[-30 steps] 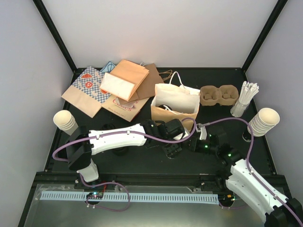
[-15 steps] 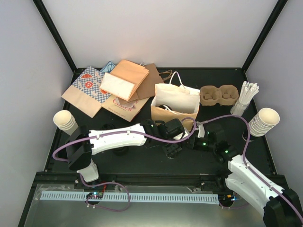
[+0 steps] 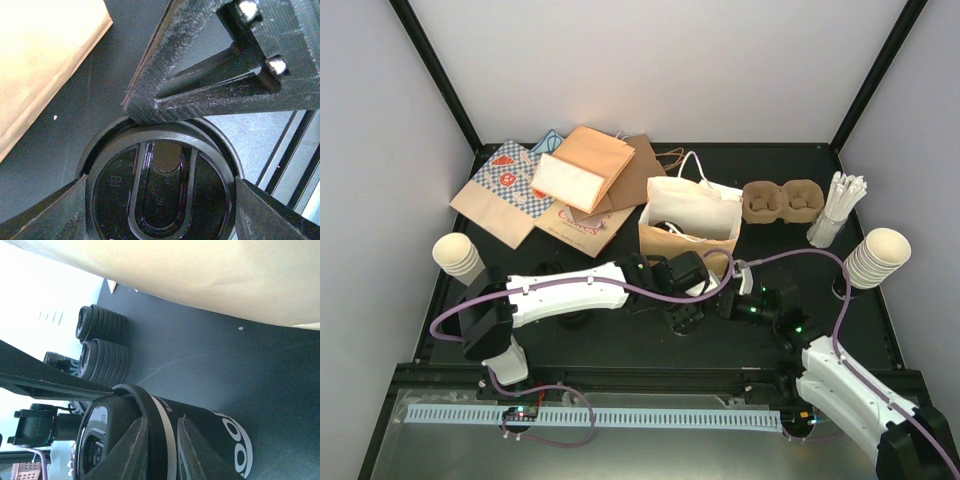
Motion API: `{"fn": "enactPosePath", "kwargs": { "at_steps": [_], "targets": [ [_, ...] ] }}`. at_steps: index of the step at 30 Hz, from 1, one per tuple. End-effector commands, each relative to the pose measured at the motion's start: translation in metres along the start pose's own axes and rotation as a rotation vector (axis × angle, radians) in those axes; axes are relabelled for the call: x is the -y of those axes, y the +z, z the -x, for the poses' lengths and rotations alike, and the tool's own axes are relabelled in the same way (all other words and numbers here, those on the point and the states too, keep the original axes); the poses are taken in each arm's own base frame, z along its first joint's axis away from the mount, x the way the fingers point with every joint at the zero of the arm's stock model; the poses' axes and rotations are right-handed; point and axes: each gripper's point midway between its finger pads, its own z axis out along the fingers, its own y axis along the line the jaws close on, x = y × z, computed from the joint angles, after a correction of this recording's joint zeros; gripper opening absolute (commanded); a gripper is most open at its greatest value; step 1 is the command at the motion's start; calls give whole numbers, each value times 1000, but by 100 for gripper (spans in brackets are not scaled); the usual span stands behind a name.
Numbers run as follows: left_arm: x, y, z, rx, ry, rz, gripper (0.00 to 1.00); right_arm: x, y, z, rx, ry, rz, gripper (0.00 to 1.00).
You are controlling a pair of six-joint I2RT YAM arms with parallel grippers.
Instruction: Pack the takeout coffee
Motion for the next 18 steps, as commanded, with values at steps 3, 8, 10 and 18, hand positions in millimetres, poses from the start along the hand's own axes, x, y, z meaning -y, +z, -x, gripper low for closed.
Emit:
{"fn": "enactPosePath", "kwargs": {
  "at_steps": [3, 8, 10, 18],
  "targets": [
    [9, 20, -35, -125, 21, -45, 72, 34, -14, -35, -122, 72, -199, 20],
    [8, 18, -36, -123, 22, -42, 72, 4, -20, -6, -46, 12, -142, 20],
    [8, 17, -37, -126, 22, -40, 72, -3, -21, 1, -31, 1, -124, 20],
    [7, 15, -38, -125, 21, -38, 72, -24, -26, 20, 40, -27, -61, 20]
  ]
}}
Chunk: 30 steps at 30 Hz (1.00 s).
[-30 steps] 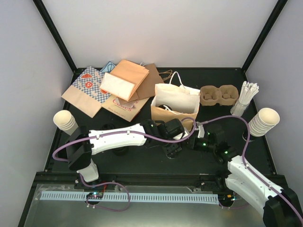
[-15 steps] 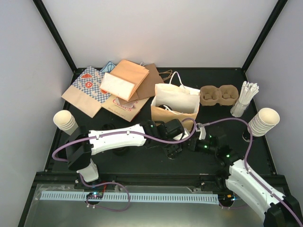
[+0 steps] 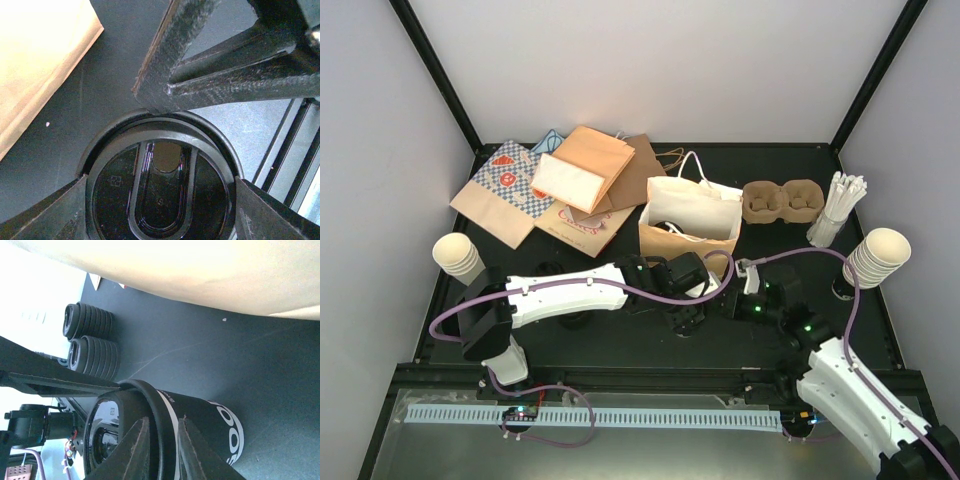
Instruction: Pack the takeout coffee
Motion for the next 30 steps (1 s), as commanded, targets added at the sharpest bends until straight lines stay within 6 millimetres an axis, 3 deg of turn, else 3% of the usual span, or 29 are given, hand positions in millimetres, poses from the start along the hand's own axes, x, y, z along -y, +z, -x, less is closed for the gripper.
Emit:
{"fn": "enactPosePath", "kwargs": {
  "at_steps": [1, 12, 30],
  "targets": [
    [3, 14, -41, -145, 4, -17, 72, -17, -10, 19, 69, -33, 32, 20],
    [5, 12, -40, -136, 9, -34, 72, -24, -13, 25, 87, -56, 75, 21],
    [5, 13, -39, -138, 14, -33, 72, -8, -1, 14, 32, -52, 51, 22]
  ]
}}
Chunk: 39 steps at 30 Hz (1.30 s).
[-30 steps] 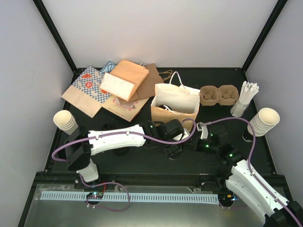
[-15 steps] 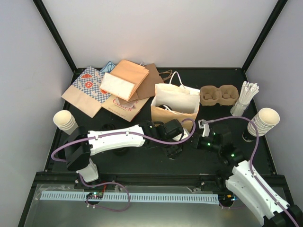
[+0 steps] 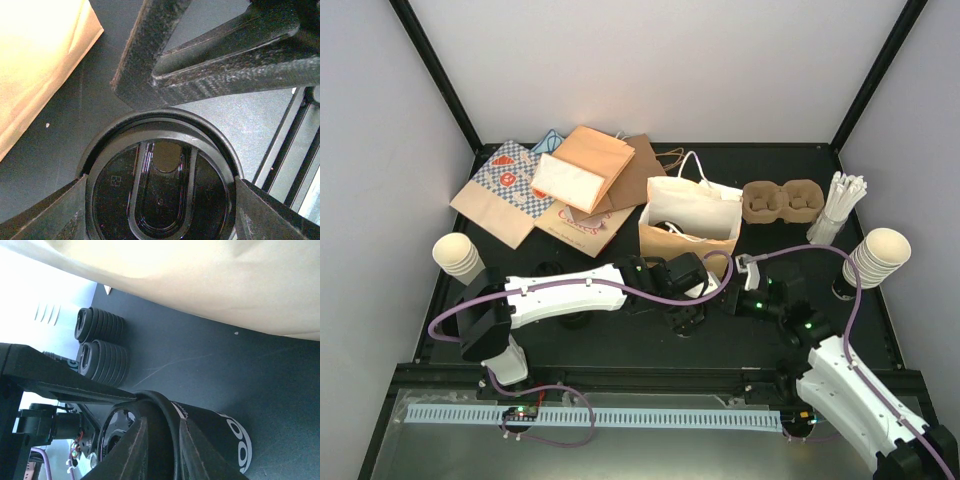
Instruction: Pack the takeout coffee
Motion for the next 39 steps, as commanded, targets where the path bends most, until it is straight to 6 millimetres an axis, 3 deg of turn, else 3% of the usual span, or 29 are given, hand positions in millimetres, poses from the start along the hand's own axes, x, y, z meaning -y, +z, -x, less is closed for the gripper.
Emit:
{"fn": "enactPosePath", "kwargs": {
  "at_steps": [1, 13, 25, 29, 36, 39],
  "targets": [
    [5, 13, -39, -146, 13, -30, 72, 2, 4, 2, 1, -14, 8, 22],
    [6, 13, -38, -146, 8, -35, 72, 10, 17, -7, -59, 14, 30, 22],
    [8, 15, -36, -140, 8, -46, 72, 20, 33, -31, -168, 66, 80, 22],
    [8, 17, -36, -142, 5, -48, 72, 30, 37, -40, -181, 79, 70, 22],
    [9, 19, -35, -137, 4, -53, 72, 73, 37, -84, -223, 138, -32, 21],
    [10, 20, -34, -136, 6, -55, 72, 77, 37, -90, -240, 146, -62, 21]
  ]
}}
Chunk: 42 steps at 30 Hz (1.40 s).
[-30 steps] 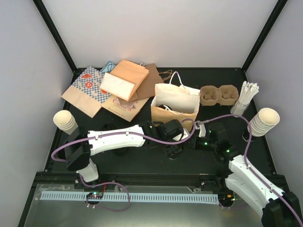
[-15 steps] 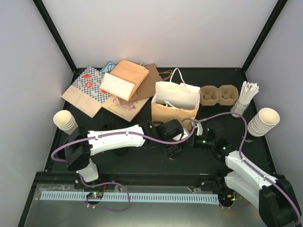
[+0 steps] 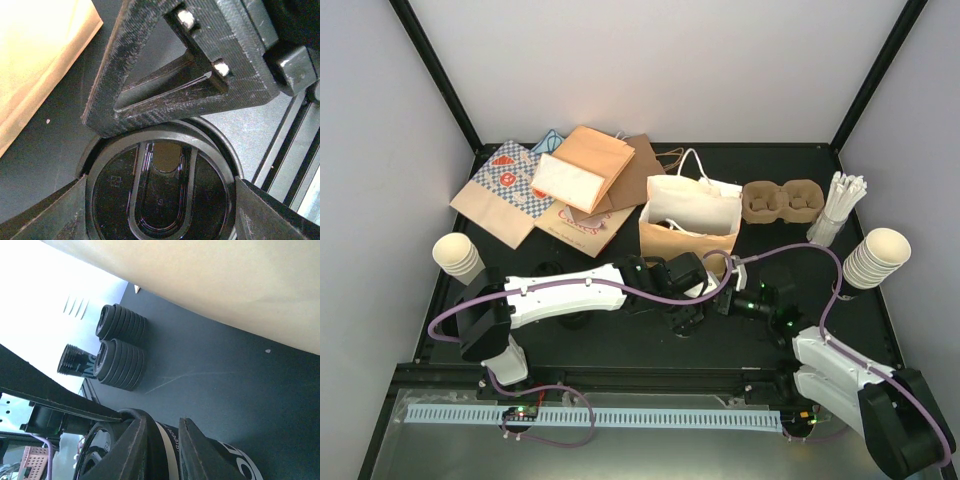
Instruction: Pack the takeout coffee
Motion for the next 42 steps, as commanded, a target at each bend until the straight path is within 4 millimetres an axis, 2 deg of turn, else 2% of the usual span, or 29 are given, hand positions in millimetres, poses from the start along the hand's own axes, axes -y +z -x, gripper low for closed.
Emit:
{"fn": "enactPosePath", "kwargs": {
  "at_steps": [1, 7, 17, 20, 24, 29, 36, 42],
  "targets": [
    [10, 21, -32, -132, 6, -54, 72, 65, -8, -82, -205, 202, -248, 20],
    [10, 18, -30, -127, 1, -50, 72, 71, -11, -77, -166, 197, -297, 20],
    [7, 18, -30, -126, -33, -34, 71, 69, -11, -75, -153, 158, -351, 19],
    [5, 14, -29, -132, -59, -19, 71, 61, -15, -63, -137, 122, -371, 19],
    [3, 11, -29, -131, -97, -7, 71, 36, -26, -30, -36, 41, -368, 20],
    [2, 11, -35, -150, -128, 7, 71, 8, -40, -8, 17, -25, -353, 20],
    [2, 11, -37, -151, -130, 10, 71, -14, -52, -2, -2, -79, -339, 21],
    [2, 12, -35, -152, -140, 11, 71, -32, -53, -5, -22, -77, -265, 23]
  ]
}}
